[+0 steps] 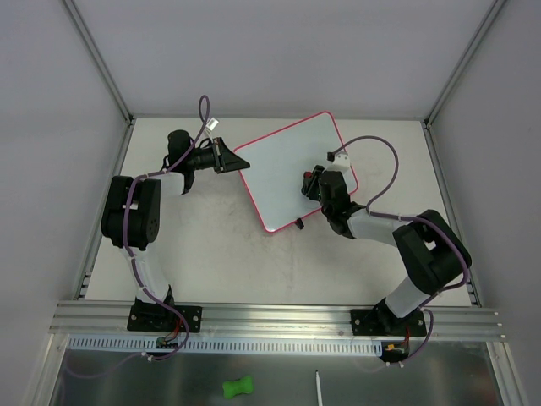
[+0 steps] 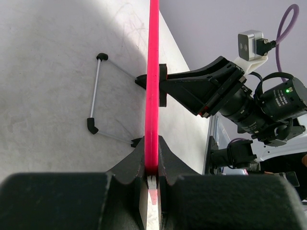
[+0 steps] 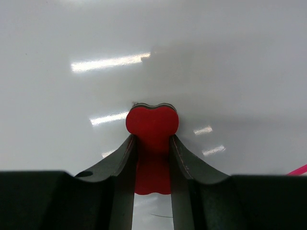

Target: Erase the whiteboard

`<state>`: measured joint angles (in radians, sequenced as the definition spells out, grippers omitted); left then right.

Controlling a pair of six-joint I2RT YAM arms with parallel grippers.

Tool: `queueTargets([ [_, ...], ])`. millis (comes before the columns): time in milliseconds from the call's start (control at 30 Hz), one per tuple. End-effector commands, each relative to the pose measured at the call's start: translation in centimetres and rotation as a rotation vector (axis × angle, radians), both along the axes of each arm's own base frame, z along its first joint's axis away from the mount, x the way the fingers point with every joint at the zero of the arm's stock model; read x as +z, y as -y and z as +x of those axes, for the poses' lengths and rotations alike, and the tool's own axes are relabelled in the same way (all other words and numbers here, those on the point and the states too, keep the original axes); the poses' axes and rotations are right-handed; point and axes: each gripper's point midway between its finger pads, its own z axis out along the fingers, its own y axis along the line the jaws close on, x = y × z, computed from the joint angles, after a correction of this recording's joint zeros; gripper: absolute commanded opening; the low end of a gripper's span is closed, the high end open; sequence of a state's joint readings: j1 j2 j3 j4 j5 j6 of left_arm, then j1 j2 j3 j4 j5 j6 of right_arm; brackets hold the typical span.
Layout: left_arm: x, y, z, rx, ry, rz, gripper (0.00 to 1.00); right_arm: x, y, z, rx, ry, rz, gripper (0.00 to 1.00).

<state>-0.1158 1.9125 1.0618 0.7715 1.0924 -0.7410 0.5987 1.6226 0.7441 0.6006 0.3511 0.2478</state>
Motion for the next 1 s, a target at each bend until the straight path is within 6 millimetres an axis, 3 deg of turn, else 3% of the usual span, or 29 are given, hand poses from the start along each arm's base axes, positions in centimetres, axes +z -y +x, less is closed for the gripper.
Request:
queueTargets([
  [0,0.4,0.6,-1.1,-0.064,0.025,0.009,0.00,-1.9,-2.0,-1.0,0.085,-0.064,0.017,0.00],
  [233,0.4,0.6,-1.2,-0.065,0.025,0.009,0.00,-4.5,4.2,-1.2,-0.209,-0.194,0.045,0.00],
  [533,0.5,0.6,-1.3,-0.066,0.030,0.012,0.00,-4.0,7.5,-2.3,-0.351,-0.168,0.071,0.00],
  [633,0.5,0.5,-1.3,-0.063,0.029,0.013,0.00,-3.2,7.1,-2.1,-0.296,-0.154,0.039,0.00],
  [733,0.3,0.6,-1.3,-0.065,0.023,0.013,0.00,-1.1,5.8,-1.9,-0.201,-0.118,0.024,0.00],
  [900,0.2,0.6,-1.2,-0.065,0.023,0.015,0.00,4.1,4.9,-1.8,-0.031,0.028,-0.117,0.00],
  [967,0.2,0.6,-1.2,-0.064,0.019,0.017,0.00,4.9,5.5,-2.0,-0.019,0.052,-0.180,0.00],
])
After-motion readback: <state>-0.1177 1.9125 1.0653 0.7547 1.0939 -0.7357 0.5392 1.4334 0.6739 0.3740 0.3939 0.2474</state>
